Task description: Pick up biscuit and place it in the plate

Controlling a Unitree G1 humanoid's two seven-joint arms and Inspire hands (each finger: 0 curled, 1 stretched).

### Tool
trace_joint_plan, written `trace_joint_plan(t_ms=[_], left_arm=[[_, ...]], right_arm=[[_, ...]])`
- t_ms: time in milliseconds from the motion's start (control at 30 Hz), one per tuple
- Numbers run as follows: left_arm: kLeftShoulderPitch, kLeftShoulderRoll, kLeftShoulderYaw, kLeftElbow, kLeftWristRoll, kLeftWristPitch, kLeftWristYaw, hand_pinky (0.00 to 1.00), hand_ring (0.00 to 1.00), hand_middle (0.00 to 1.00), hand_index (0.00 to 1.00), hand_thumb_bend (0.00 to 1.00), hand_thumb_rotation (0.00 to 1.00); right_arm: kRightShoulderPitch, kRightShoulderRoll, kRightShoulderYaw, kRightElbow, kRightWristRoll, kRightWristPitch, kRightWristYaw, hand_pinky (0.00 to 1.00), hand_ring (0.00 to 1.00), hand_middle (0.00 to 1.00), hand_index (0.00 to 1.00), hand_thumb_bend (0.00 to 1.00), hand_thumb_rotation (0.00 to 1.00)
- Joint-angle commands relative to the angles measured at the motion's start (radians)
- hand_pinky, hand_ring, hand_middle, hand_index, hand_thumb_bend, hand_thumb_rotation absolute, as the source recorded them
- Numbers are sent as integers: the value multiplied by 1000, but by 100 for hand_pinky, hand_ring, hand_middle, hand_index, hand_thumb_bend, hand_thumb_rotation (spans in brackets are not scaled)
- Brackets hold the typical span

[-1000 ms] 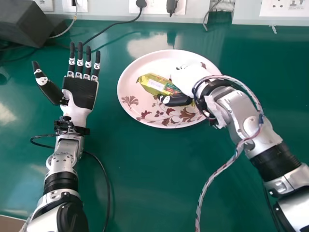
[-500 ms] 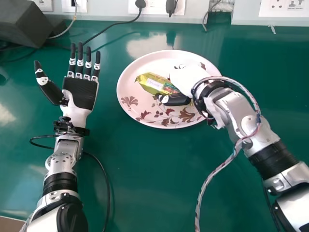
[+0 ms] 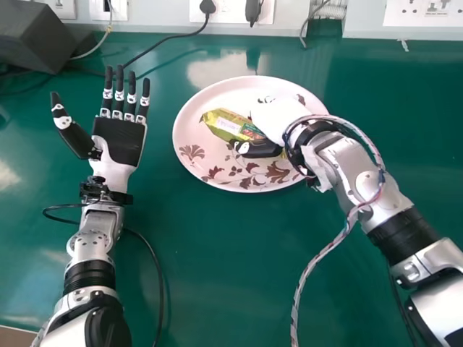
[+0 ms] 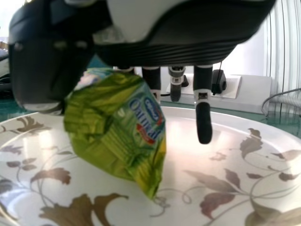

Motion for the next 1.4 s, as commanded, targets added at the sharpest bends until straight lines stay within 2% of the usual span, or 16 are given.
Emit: trace_joint_plan(t_ms=[0, 267, 567, 733, 867, 1033, 1233, 1333, 1367], left_arm=[[98, -59, 0, 50, 8, 22, 16, 85, 80, 89, 97, 84, 8], [95, -51, -1, 59, 9, 34, 11, 83, 78, 88, 96, 86, 11], [95, -66, 0, 43, 15, 14, 53, 84, 78, 89, 96, 85, 17], [94, -74, -2, 44, 20, -18, 51, 85, 80, 90, 96, 86, 20], [101, -89, -7, 23, 22, -36, 66, 85, 80, 91, 97, 93, 34], [97, -90, -12, 41, 35, -65, 22, 87, 81, 92, 98, 99, 51], [96, -96, -27, 46, 70, -143, -9, 89, 83, 93, 99, 100, 66], [93, -90, -33, 63, 78, -159, -49, 89, 83, 94, 100, 100, 73], [91, -87, -34, 71, 79, -161, -61, 89, 83, 94, 100, 100, 76]], right_arm=[[41, 13, 40, 44, 25, -35, 38, 34, 42, 46, 54, 47, 0], [27, 11, 50, 80, 69, -67, 50, 34, 41, 46, 54, 47, 0], [19, 1, 61, 80, 90, -64, 100, 33, 41, 47, 56, 47, 0], [14, 0, 64, 79, 92, -57, 128, 30, 41, 48, 57, 47, 0], [11, -3, 67, 75, 93, -53, 149, 30, 40, 49, 55, 48, 0], [8, -11, 61, 69, 106, -53, 168, 29, 39, 49, 52, 50, 0], [-5, -24, 47, 69, 136, -58, 176, 30, 41, 51, 47, 52, 0], [-17, -38, 41, 66, 149, -64, 187, 32, 43, 54, 45, 51, 0], [-20, -41, 40, 64, 152, -64, 191, 33, 45, 55, 46, 51, 3]])
